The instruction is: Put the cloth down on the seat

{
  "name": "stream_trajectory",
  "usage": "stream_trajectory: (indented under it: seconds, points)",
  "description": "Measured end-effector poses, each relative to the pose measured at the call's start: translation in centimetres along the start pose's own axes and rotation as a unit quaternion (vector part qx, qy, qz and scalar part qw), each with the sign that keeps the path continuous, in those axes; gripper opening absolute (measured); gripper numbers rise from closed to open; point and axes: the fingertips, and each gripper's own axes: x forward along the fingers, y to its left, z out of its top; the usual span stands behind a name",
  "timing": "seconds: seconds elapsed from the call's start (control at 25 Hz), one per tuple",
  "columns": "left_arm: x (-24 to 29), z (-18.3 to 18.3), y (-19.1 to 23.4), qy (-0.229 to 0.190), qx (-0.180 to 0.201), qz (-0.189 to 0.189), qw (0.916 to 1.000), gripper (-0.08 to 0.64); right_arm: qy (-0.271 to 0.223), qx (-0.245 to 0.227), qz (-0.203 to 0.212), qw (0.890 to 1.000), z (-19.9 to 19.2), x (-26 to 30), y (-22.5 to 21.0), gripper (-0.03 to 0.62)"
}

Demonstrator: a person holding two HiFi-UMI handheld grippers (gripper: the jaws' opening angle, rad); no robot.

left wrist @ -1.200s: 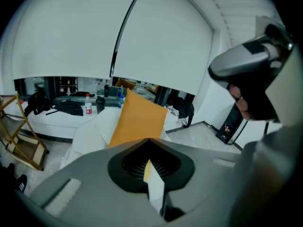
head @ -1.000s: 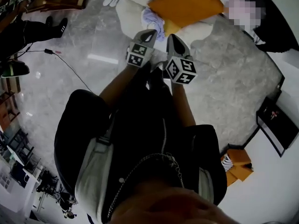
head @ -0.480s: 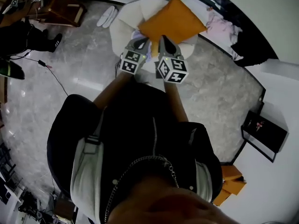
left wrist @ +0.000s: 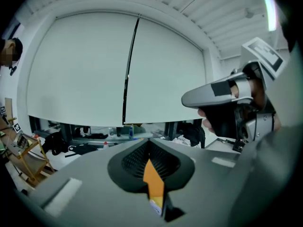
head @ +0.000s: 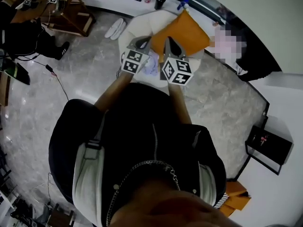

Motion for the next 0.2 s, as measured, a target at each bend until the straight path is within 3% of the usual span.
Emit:
stream_trajectory:
  seconds: [0.2]
  points:
    - [-0.22,0.37,1.07,-0.004,0.001,-0.002,1.0,0.011,0.0,-0.011,0.005,1.0,0.57,1.05,1.07,-0.01]
